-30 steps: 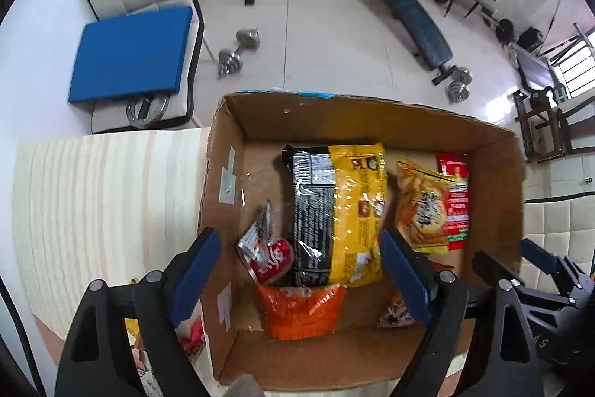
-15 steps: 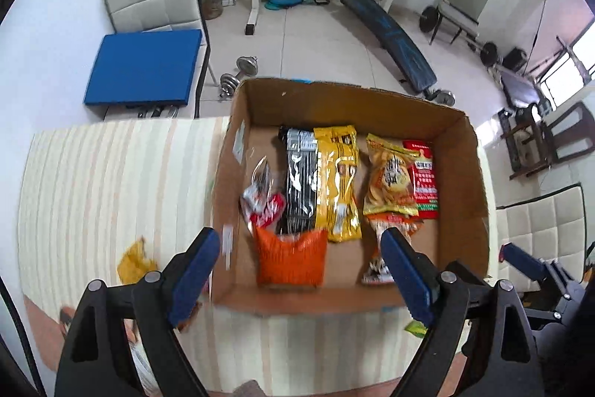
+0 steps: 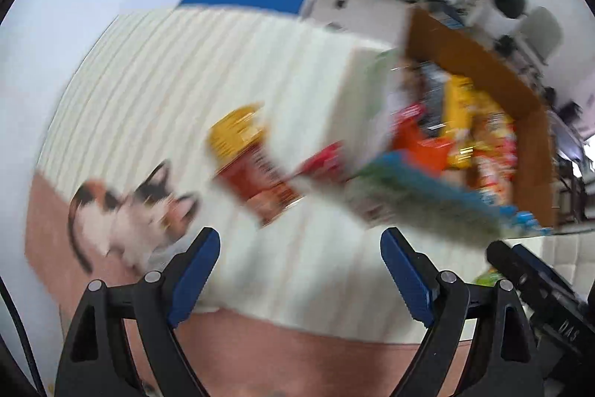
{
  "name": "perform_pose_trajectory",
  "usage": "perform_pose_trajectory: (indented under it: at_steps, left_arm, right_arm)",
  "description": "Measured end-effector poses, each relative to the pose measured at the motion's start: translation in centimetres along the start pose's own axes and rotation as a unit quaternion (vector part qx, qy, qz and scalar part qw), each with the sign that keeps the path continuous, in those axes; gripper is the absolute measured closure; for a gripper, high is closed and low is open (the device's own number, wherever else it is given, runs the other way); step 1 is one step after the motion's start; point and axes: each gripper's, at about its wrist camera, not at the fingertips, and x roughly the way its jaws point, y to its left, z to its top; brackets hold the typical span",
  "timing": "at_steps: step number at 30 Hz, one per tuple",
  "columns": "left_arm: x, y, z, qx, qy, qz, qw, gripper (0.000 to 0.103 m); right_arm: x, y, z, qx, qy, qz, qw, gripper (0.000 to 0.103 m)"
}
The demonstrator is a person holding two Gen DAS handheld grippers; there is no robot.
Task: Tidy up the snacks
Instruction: 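Move both tools back toward the remaining snacks on the table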
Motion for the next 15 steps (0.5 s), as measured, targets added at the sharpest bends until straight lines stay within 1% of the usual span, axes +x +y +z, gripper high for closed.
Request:
perform_pose_trajectory:
  at_steps: [3, 4, 6, 8, 9, 11, 15]
  left_arm:
    - [2.4, 4.0, -0.9, -0.043, 0.031, 0.016, 0.9985, 0.015]
    - [3.0, 5.2, -1.3, -0.055, 0.038, 0.017, 0.9976, 0.015]
    - [4.5, 7.7, -1.9, -0.085, 0.058, 0.023, 0.9944, 0.015]
    - [6.1, 9.9, -2.7, -0.114, 0.077, 0.018, 0.9903, 0.015]
    - [6.6, 10.6, -3.1, -0.124, 0.083, 0.018, 0.9886, 0.015]
    - [8.0, 12.0, -3.7, -0.141, 0.098, 0.017, 0.9851, 0.015]
    - [10.3, 14.0, -5.1, -0.171, 0.126, 0.004, 0.9772, 0.015]
  right_arm:
    - [3.8, 1.2, -0.3, 0.000, 0.015, 0.002, 1.000, 0.007]
    - [4.8, 1.6, -0.4, 0.000, 0.017, 0.000, 1.000, 0.007]
    - [7.1, 2.3, -0.3, -0.003, 0.020, -0.014, 1.000, 0.007]
    - [9.3, 3.0, -0.2, -0.010, 0.018, -0.040, 0.999, 0.007]
    - [10.3, 3.2, -0.1, -0.010, 0.017, -0.053, 0.998, 0.007]
    - [11.8, 3.5, 0.0, -0.004, 0.016, -0.066, 0.998, 0.007]
    - [13.9, 4.1, 0.4, 0.006, 0.004, -0.084, 0.996, 0.008]
